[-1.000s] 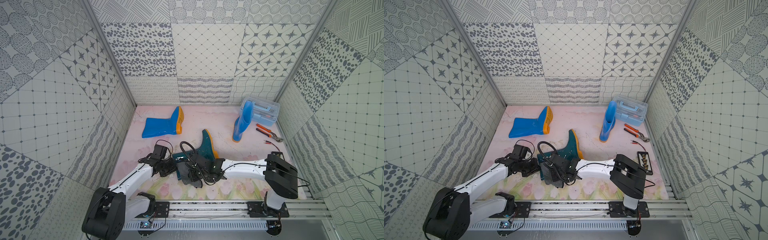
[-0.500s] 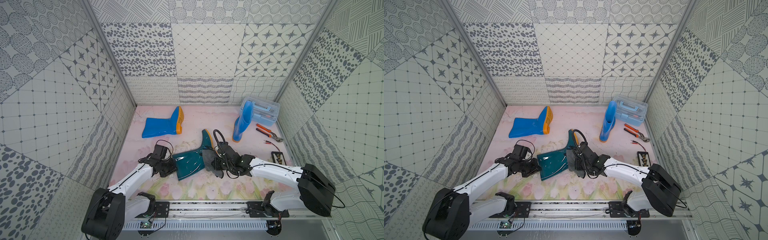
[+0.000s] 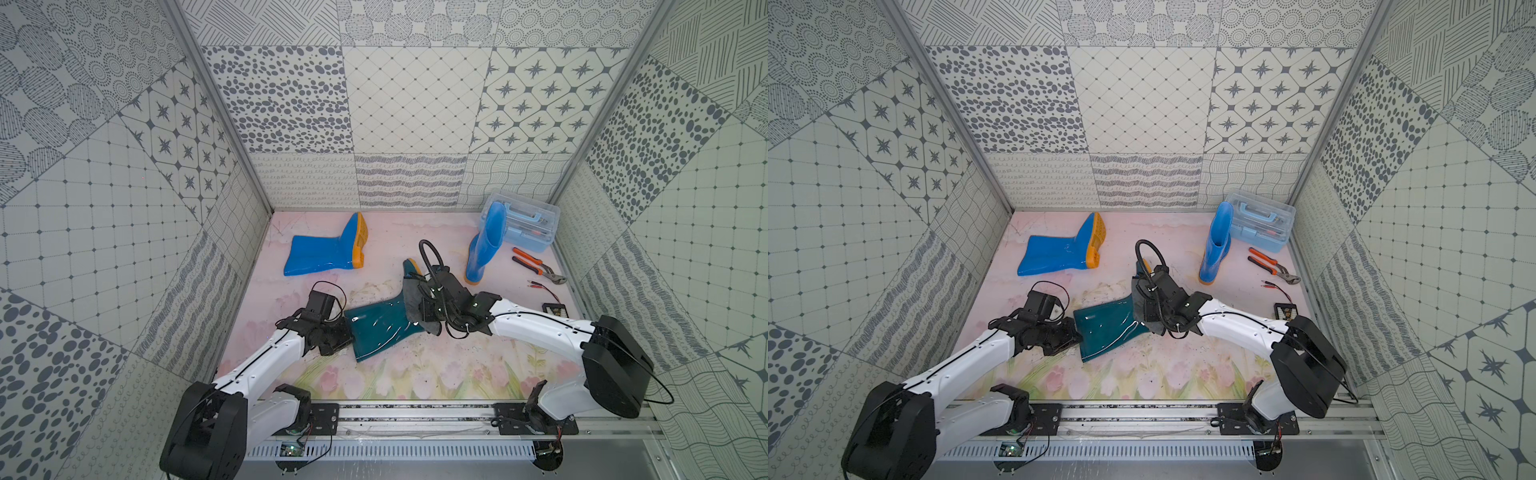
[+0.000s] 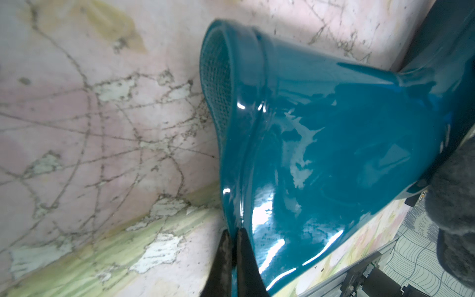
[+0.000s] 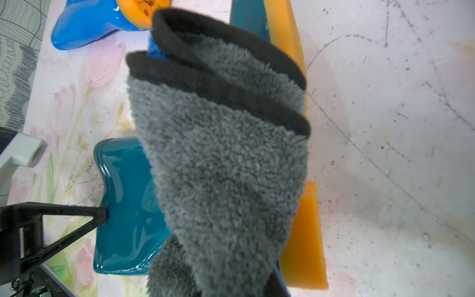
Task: Wipe the rubber boots with a cloth
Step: Wipe the dirt off the rubber boot.
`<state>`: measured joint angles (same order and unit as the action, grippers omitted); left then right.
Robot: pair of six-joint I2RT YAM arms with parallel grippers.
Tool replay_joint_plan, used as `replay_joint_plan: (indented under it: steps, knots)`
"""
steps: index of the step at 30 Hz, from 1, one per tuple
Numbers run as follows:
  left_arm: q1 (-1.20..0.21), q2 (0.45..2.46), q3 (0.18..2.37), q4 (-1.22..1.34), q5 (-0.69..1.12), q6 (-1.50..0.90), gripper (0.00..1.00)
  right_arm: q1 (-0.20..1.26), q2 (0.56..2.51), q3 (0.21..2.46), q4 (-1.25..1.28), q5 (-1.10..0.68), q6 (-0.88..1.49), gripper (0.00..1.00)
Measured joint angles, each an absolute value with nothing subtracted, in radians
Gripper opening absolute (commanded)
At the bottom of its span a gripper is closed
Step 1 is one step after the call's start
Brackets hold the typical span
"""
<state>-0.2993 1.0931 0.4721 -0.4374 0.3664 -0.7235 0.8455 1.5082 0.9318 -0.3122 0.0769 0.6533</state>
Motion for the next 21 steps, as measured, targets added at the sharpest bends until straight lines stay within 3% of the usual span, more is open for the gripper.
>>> replay_joint_plan:
  steps: [5, 12, 21]
  knots:
    - [-0.300, 1.097, 0.472, -0.437, 0.367, -0.724, 0.00, 0.907, 1.522, 0.940, -0.310, 0.119, 0.624, 0.00]
    - [-0.302, 1.116, 0.471, -0.428, 0.367, -0.727, 0.00, 1.135, 1.512, 0.977, -0.359, 0.168, 0.575, 0.00]
    - [-0.306, 1.161, 0.463, -0.396, 0.385, -0.759, 0.00, 1.288, 1.652, 0.945, -0.162, 0.110, 0.570, 0.00]
